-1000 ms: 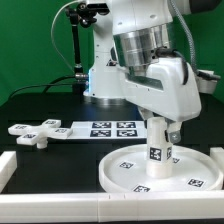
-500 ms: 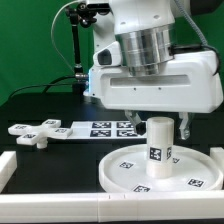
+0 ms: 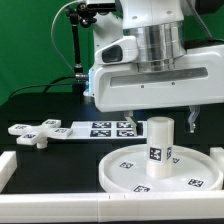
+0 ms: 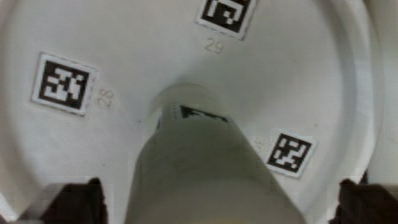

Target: Assemble round table

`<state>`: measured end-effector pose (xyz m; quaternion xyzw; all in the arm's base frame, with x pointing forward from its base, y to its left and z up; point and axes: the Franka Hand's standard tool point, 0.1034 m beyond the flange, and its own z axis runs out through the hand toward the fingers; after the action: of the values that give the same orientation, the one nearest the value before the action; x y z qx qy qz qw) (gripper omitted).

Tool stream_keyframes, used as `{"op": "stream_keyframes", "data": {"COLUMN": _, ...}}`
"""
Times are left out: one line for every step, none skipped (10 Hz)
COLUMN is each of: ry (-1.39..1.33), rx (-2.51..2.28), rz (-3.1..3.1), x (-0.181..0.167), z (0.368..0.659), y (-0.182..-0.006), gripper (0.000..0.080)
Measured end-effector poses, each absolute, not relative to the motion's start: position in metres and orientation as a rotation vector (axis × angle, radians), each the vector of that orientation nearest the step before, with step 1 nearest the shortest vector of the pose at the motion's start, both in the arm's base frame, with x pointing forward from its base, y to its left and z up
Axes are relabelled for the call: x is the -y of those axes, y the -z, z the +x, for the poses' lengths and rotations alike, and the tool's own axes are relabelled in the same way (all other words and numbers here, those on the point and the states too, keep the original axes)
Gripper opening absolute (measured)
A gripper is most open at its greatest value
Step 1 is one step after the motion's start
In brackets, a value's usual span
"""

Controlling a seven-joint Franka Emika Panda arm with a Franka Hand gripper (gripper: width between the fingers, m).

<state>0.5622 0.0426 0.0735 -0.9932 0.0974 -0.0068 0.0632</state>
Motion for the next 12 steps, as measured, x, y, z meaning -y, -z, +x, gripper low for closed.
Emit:
{"op": "stream_keyframes", "data": {"ry": 0.026, "rx": -0.193, "rz": -3.009, "x": -0.0424, "z": 0.5621, "y": -0.0733, "gripper": 0.0649}}
{"op": "stream_keyframes", "data": {"ry": 0.03, "rx": -0.124, "rz": -3.014, "x": -0.0422, "z": 0.5621, "y": -0.0731, "gripper": 0.0649}}
{"op": "stream_keyframes", "data": {"ry": 0.038, "rx": 0.029, "rz": -3.022, "x": -0.042, "z": 0.5621, "y": -0.0729, "gripper": 0.0649}}
{"op": "stream_keyframes", "data": {"ry": 0.044, "rx": 0.208, "rz": -3.036, "x": -0.0423, "z": 0.5626, "y": -0.0731, "gripper": 0.0649}}
{"op": "stream_keyframes", "data": {"ry": 0.048, "rx": 0.428, "rz": -3.026, "x": -0.0412, "z": 0.5624, "y": -0.073, "gripper": 0.0649}}
{"op": "stream_keyframes", "data": {"ry": 0.047, "rx": 0.604, "rz": -3.008, "x": -0.0415, "z": 0.5625, "y": -0.0734, "gripper": 0.0649}}
{"op": "stream_keyframes", "data": {"ry": 0.041, "rx": 0.725, "rz": -2.988, "x": -0.0422, "z": 0.5634, "y": -0.0745, "gripper": 0.0649}}
{"op": "stream_keyframes", "data": {"ry": 0.031, "rx": 0.924, "rz": -2.948, "x": -0.0421, "z": 0.5657, "y": -0.0771, "gripper": 0.0649}}
{"op": "stream_keyframes", "data": {"ry": 0.033, "rx": 1.003, "rz": -2.924, "x": -0.0412, "z": 0.5656, "y": -0.0768, "gripper": 0.0649}}
{"op": "stream_keyframes", "data": {"ry": 0.033, "rx": 1.063, "rz": -2.903, "x": -0.0405, "z": 0.5655, "y": -0.0765, "gripper": 0.0649}}
{"op": "stream_keyframes", "data": {"ry": 0.034, "rx": 1.184, "rz": -2.86, "x": -0.0392, "z": 0.5655, "y": -0.0764, "gripper": 0.0649}}
{"op": "stream_keyframes", "data": {"ry": 0.032, "rx": 1.31, "rz": -2.813, "x": -0.0381, "z": 0.5655, "y": -0.0763, "gripper": 0.0649}}
